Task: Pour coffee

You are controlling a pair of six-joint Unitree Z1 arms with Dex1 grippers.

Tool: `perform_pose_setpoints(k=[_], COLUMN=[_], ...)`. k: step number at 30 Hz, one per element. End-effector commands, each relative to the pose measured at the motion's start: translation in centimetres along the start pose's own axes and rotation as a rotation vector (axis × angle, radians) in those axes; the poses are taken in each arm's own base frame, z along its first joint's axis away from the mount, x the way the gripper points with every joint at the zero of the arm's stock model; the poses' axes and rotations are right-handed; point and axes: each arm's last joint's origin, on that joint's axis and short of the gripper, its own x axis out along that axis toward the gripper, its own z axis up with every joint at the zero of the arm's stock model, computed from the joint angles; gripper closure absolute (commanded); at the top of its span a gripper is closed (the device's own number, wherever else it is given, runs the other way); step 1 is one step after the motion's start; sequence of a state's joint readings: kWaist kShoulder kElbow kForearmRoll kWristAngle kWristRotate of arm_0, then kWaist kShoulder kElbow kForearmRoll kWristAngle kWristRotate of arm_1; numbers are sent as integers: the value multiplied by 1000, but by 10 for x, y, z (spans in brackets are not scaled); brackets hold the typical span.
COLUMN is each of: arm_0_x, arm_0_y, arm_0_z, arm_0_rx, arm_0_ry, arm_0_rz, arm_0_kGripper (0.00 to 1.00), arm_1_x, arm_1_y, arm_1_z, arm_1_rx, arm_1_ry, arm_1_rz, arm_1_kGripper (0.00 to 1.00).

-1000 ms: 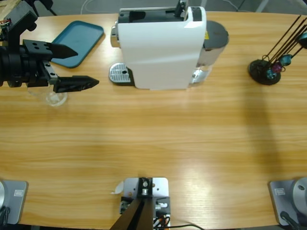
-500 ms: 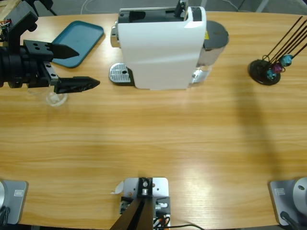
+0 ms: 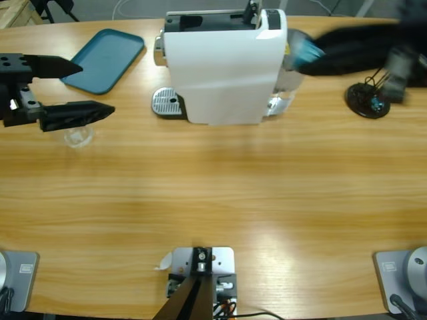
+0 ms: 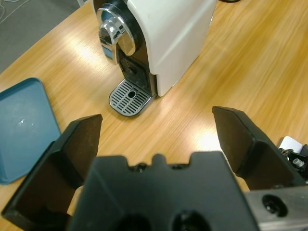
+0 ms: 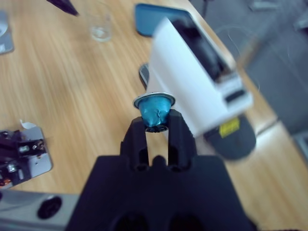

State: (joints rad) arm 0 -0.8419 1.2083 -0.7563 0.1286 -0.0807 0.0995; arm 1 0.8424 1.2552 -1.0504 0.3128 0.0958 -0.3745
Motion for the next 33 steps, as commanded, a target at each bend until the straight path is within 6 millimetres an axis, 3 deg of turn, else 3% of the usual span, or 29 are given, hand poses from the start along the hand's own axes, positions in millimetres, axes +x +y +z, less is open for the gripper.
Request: perform_pose_setpoints(k=[1,7,9,11,20,28,33], arm_0_x=[-19,-13,-9,-6,-1,2,5], arm_0_y=[-4,-3,-3,-2,-1,-1,-1], arm_0_z=[-27,-29,-28,-29,-29,-30,-30], arm_0_rx=[-33,-34,-34,-35,-37,-40,-42], arm_0_ry=[8,30,37,49,65,77,81], arm_0_rz=[29,35,37,38,51,50,50], arm_0_kGripper=[0,0,0,0,0,0,0], arm_1_x=[106,151,158,163,185,190,183], arm_1_y=[-20,-30,-31,-32,-33,-45,-56], arm_1_z=[59,73,70,67,62,54,52], arm_1_rx=[-205,-248,-267,-288,-298,-280,-267], arm_1_ry=[97,144,174,199,228,250,257], arm_1_rz=[111,62,33,12,18,-15,-43], arm_1_kGripper=[1000,1000,998,925,984,988,988])
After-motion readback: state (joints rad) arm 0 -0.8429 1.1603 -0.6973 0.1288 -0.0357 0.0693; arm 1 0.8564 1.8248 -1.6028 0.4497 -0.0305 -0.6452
